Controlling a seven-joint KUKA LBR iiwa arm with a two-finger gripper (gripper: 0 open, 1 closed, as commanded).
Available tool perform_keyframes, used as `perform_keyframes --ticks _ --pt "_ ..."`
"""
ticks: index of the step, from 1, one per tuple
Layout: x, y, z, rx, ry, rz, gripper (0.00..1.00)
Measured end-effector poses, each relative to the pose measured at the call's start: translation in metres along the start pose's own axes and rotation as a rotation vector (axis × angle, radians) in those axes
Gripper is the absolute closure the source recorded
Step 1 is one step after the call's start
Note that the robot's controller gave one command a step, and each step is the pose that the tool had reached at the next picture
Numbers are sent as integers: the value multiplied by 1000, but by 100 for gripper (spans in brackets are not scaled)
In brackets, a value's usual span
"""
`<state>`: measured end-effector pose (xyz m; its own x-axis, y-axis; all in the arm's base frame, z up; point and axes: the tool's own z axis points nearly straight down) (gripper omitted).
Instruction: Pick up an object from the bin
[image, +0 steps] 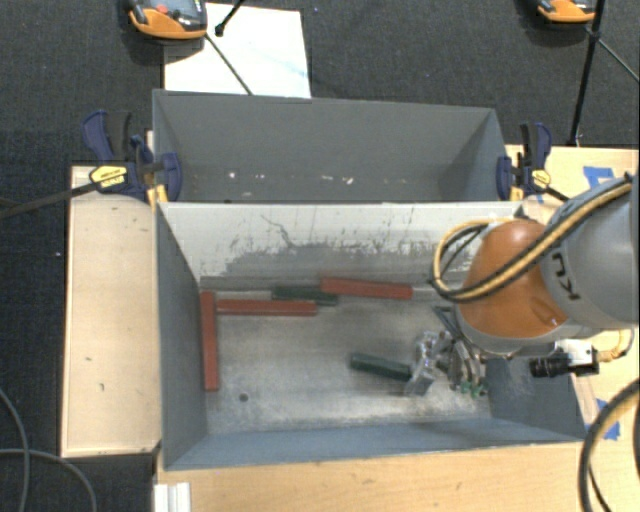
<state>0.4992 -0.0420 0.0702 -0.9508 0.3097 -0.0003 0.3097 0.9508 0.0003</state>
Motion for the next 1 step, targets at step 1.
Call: perform_keyframes --ticks 1 --pt "0 0 0 0 0 -1 100"
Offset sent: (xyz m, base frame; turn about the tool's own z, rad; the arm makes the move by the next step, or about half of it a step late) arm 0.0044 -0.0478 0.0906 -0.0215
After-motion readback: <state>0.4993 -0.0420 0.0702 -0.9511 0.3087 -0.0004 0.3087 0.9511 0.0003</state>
